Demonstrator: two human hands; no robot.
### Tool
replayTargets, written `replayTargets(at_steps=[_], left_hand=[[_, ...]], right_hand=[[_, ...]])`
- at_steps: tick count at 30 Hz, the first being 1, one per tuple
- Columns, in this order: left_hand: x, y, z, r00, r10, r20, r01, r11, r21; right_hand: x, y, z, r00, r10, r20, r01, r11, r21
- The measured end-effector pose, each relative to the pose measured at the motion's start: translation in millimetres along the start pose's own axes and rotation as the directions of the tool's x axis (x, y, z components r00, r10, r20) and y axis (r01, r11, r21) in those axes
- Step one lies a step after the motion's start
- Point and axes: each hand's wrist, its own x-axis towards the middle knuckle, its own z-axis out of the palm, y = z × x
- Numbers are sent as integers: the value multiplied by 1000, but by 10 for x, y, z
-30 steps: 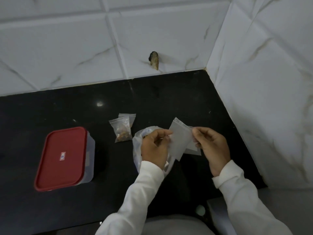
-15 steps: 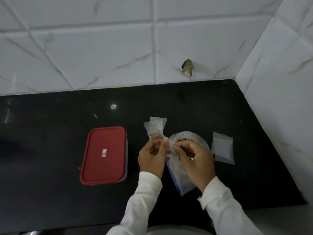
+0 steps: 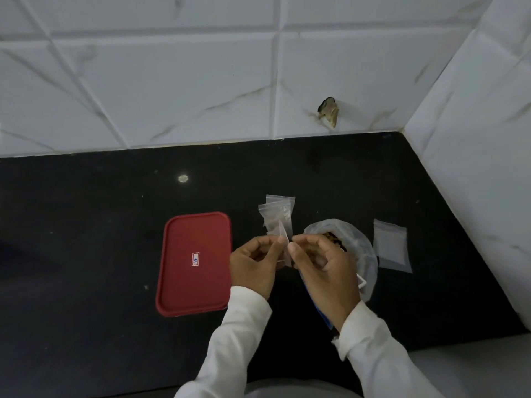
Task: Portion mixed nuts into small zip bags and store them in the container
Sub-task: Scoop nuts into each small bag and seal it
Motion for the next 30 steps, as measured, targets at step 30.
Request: replayTargets(at_steps=[30], left_hand=[[53, -29, 49, 768, 591, 248, -577, 471, 667]], right_hand=[[444, -38, -317, 991, 84, 102, -14, 832, -555]])
